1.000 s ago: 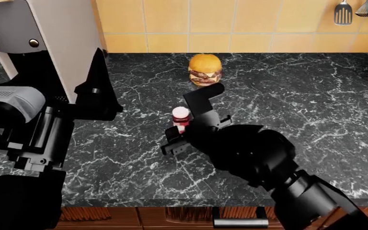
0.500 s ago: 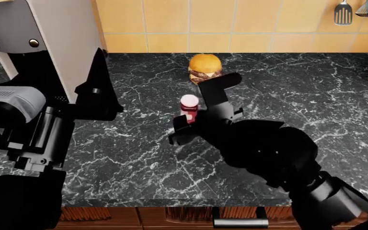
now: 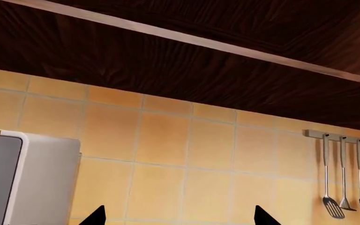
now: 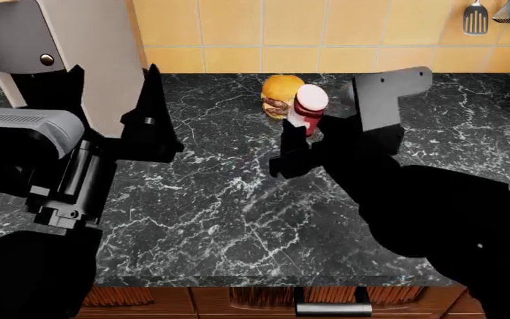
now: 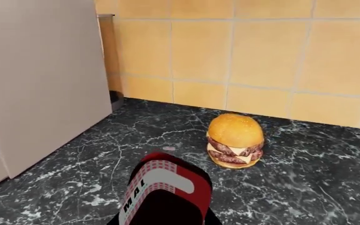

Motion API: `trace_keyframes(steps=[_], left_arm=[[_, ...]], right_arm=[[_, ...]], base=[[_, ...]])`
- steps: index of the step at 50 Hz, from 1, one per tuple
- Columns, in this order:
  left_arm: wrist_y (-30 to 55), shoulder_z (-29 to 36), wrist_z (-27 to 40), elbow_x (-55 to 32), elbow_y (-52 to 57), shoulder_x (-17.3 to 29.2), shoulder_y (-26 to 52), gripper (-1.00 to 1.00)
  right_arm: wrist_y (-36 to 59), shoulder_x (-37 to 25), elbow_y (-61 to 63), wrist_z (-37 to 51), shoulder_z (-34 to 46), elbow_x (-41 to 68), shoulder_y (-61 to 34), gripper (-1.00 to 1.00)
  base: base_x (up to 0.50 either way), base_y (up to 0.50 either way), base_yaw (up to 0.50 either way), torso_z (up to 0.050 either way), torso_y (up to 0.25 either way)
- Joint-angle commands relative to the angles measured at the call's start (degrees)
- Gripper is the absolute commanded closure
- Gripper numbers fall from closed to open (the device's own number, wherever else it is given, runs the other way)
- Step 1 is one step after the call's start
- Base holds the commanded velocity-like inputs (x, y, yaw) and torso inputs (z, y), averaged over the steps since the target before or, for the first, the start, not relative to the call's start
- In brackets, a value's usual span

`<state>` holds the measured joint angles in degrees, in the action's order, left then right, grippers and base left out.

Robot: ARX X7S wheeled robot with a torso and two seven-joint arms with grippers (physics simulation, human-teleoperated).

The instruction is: Pick the jam and jam from the counter and place them in the cabinets closest to them.

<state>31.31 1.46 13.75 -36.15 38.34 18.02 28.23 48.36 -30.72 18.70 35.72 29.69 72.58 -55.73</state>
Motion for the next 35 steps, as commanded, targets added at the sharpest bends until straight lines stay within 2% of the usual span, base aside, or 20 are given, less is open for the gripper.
trace_keyframes(steps=[1, 10, 17, 23, 30, 35], left_arm=[[5.49, 4.36, 0.70, -0.99, -3.99, -0.83, 7.25, -1.00], [8.32, 12.74, 0.27, 4.15, -9.53, -1.96, 15.85, -1.00], [8.47, 16.13, -0.33, 7.00, -14.71, -3.28, 21.87, -1.00], [5.55, 19.97, -2.43, 11.26, -26.14, -5.61, 28.58, -1.00], [-1.73, 24.07, -5.29, 16.82, -41.94, -8.68, 35.88, -1.00], [-11.93, 25.54, -7.98, 20.16, -64.96, -13.64, 42.81, -1.00]], right_arm=[[-1.26, -6.39, 15.78, 8.34, -7.73, 5.34, 2.11, 1.00], [-2.12, -9.88, 21.93, 12.87, -11.38, 9.84, 2.33, 1.00], [-2.66, -11.98, 24.01, 15.06, -13.62, 13.17, 1.08, 1.00], [-3.22, -14.01, 25.61, 16.93, -15.58, 16.12, -0.09, 1.00], [-3.69, -15.14, 26.69, 18.10, -16.71, 18.21, -1.24, 1.00], [-3.25, -15.19, 26.78, 19.13, -16.39, 19.85, -3.46, 1.00]], base=[[0.00, 0.00, 0.00, 0.000, 0.000], [0.00, 0.00, 0.00, 0.000, 0.001], [0.00, 0.00, 0.00, 0.000, 0.000], [0.00, 0.00, 0.00, 0.000, 0.000], [0.00, 0.00, 0.00, 0.000, 0.001], [0.00, 0.00, 0.00, 0.000, 0.000]])
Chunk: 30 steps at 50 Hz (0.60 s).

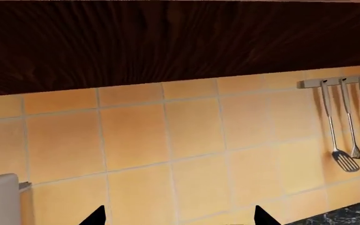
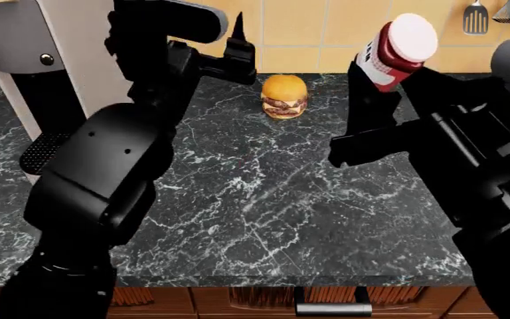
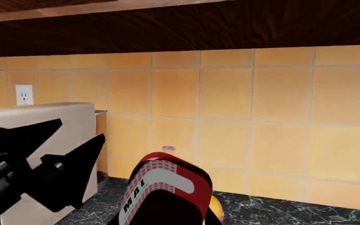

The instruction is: Pick the jam and jam from the counter and place them in the cabinets closest to them.

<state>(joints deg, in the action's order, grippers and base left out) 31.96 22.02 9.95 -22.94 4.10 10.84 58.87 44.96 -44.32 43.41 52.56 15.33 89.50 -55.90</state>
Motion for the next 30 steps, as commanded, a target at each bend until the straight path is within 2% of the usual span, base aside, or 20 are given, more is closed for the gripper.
trace_keyframes(steps=[1, 3, 4, 6, 8, 10, 14, 17, 19, 21, 25, 28, 30], left_arm=[[-15.02, 5.03, -5.04, 7.15, -35.64, -7.52, 13.57, -1.00], [-20.63, 5.95, -6.16, 8.33, -48.48, -10.12, 17.60, -1.00], [-24.73, 10.27, -5.51, 5.01, -56.93, -10.80, 20.71, -1.00], [-31.63, 24.57, -4.18, -8.73, -67.06, -10.83, 24.66, -1.00], [-34.88, 37.49, -3.32, -20.97, -71.27, -10.83, 26.44, -1.00], [-36.98, 46.53, -3.97, -30.25, -73.69, -10.84, 27.07, -1.00], [-36.86, 55.84, -4.64, -41.55, -76.37, -10.84, 27.18, -1.00], [-38.29, 58.09, -4.79, -45.37, -78.51, -10.84, 26.34, -1.00], [-40.38, 58.47, -3.39, -43.98, -79.06, -10.84, 25.50, -1.00], [-39.68, 53.24, -3.02, -40.24, -79.09, -10.83, 24.51, -1.00], [-37.90, 38.86, -4.59, -26.71, -79.09, -10.83, 22.53, -1.00], [-38.01, 33.93, -6.31, -22.88, -79.09, -10.83, 22.10, -1.00], [-38.41, 33.26, -7.61, -23.17, -79.09, -10.83, 22.14, -1.00]], right_arm=[[0.31, -1.58, 2.01, 2.54, -1.90, 3.31, -3.90, 1.00], [1.02, -1.37, 1.57, 3.08, -1.21, 4.05, -5.62, 1.00], [1.46, -1.25, 1.31, 3.47, -0.79, 4.51, -6.73, 1.00], [2.00, -1.12, 0.94, 4.09, -0.31, 5.33, -8.43, 1.00], [2.37, -1.10, 0.61, 4.44, -0.04, 5.80, -9.58, 1.00], [2.78, -1.03, 0.14, 4.47, 0.33, 5.81, -10.38, 1.00], [3.25, -0.86, -0.59, 4.10, 0.79, 5.22, -10.95, 1.00], [3.38, -0.65, -0.90, 4.06, 1.04, 4.79, -11.20, 1.00], [3.52, -0.55, -1.06, 4.05, 1.24, 4.63, -11.37, 1.00], [3.66, -0.60, -1.22, 4.03, 1.35, 4.56, -11.55, 1.00], [3.89, -1.10, -1.46, 4.18, 1.29, 4.97, -12.15, 1.00], [3.95, -1.50, -1.41, 4.54, 1.13, 5.58, -12.66, 1.00], [3.94, -1.53, -1.47, 4.65, 1.12, 5.63, -12.84, 1.00]], base=[[0.00, 0.00, 0.00, 0.000, 0.000], [0.00, 0.00, 0.00, 0.000, 0.000], [0.00, 0.00, 0.00, 0.000, 0.000], [0.00, 0.00, 0.00, 0.000, 0.000], [0.00, 0.00, 0.00, 0.000, 0.000], [0.00, 0.00, 0.00, 0.000, 0.000], [0.00, 0.00, 0.00, 0.003, 0.000], [0.00, 0.00, 0.00, 0.000, 0.003], [0.00, 0.00, 0.00, 0.000, 0.000], [0.00, 0.00, 0.00, 0.000, 0.000], [0.00, 0.00, 0.00, 0.000, 0.000], [0.00, 0.00, 0.00, 0.000, 0.000], [0.00, 0.00, 0.00, 0.000, 0.000]])
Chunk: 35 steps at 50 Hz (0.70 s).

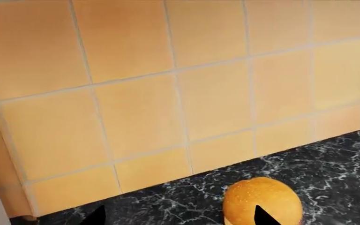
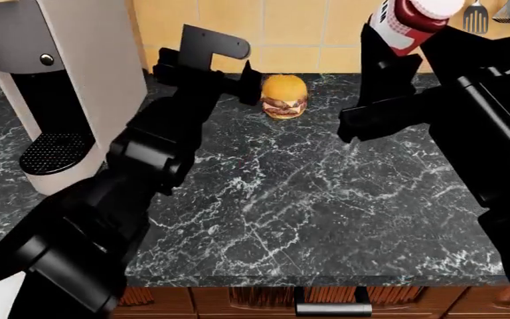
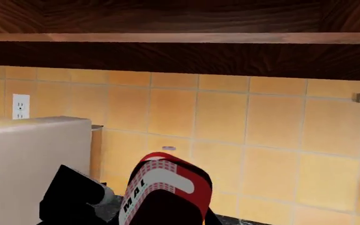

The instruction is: Pick the jam and jam from the counter and place them in the cabinets closest to them.

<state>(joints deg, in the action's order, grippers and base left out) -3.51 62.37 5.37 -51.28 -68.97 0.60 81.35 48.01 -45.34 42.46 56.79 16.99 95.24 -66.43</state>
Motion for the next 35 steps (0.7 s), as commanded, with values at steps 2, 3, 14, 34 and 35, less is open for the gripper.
trace_keyframes(steps=[2, 3, 14, 34, 35], left_arm=[[-4.58, -5.24, -3.71, 4.16, -6.02, -0.59, -0.32, -1.00], [-5.45, -3.98, -3.50, 3.96, -6.02, -0.59, -0.37, -1.00], [-8.77, 2.94, -4.61, -1.06, -6.01, -0.59, -0.21, -1.00], [-8.78, 5.95, -4.07, -2.94, -6.01, -0.60, -0.07, -1.00], [-8.77, 5.92, -4.05, -2.93, -6.01, -0.60, -0.09, -1.00]], right_arm=[[0.89, -0.46, -0.61, 0.59, -0.48, -0.20, -2.43, 1.00], [0.89, -0.43, -0.63, 0.67, -0.45, -0.26, -2.48, 1.00], [1.94, -0.12, -0.05, 0.10, 0.73, -2.57, -2.81, 1.00], [6.47, 1.41, -5.46, -1.20, 5.22, -1.45, -8.35, 1.00], [6.50, 1.43, -5.46, -1.20, 5.27, -1.43, -8.42, 1.00]], base=[[0.00, 0.00, 0.00, 0.000, 0.000], [0.00, 0.00, 0.00, 0.000, 0.000], [0.37, 0.03, 0.00, 0.000, 0.001], [0.50, 0.01, 0.00, 0.001, 0.001], [0.50, 0.00, 0.00, 0.000, 0.000]])
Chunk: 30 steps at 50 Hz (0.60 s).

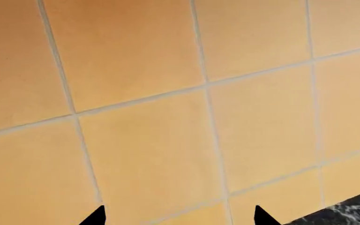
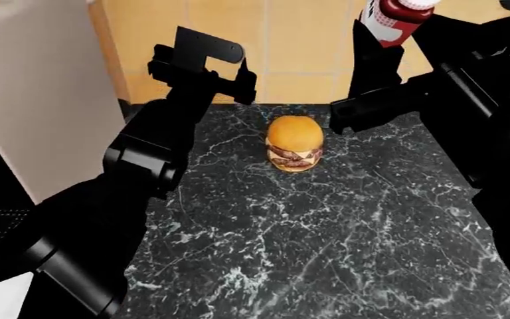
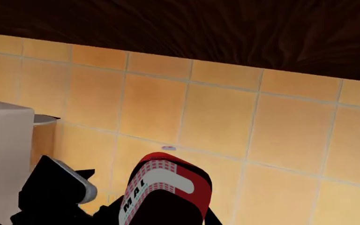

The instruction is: Pick the jam and jam from the counter and place them in the cabinets closest to them.

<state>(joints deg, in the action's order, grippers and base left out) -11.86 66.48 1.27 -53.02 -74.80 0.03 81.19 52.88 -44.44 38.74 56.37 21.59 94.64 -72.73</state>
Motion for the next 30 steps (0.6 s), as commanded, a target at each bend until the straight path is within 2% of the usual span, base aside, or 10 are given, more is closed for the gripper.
trace_keyframes(steps=[1, 18, 25, 30], left_arm=[[-0.40, 1.84, 0.04, -1.24, -0.18, -0.02, 0.08, -1.00], [0.08, 1.90, 0.26, -0.95, -0.18, -0.02, 0.08, -1.00], [0.26, 1.28, 0.13, -0.43, -0.18, -0.02, 0.01, -1.00], [0.48, 0.75, -0.01, -0.17, -0.18, -0.02, 0.03, -1.00]], right_arm=[[1.65, 0.53, -1.73, -0.79, 0.71, -0.79, -2.16, 1.00], [-0.26, -0.23, -1.56, -0.46, -0.76, -0.52, -1.06, 1.00], [-3.39, -2.24, 2.56, 4.42, -3.51, 3.88, 1.22, 1.00], [-5.73, -4.67, 4.76, 12.55, -4.22, 10.67, 1.99, 1.00]], base=[[0.50, 0.00, 0.00, 0.000, 0.000], [0.50, 0.00, 0.00, 0.000, 0.001], [0.00, 0.00, 0.00, 0.000, 0.000], [0.00, 0.00, 0.00, 0.000, 0.002]])
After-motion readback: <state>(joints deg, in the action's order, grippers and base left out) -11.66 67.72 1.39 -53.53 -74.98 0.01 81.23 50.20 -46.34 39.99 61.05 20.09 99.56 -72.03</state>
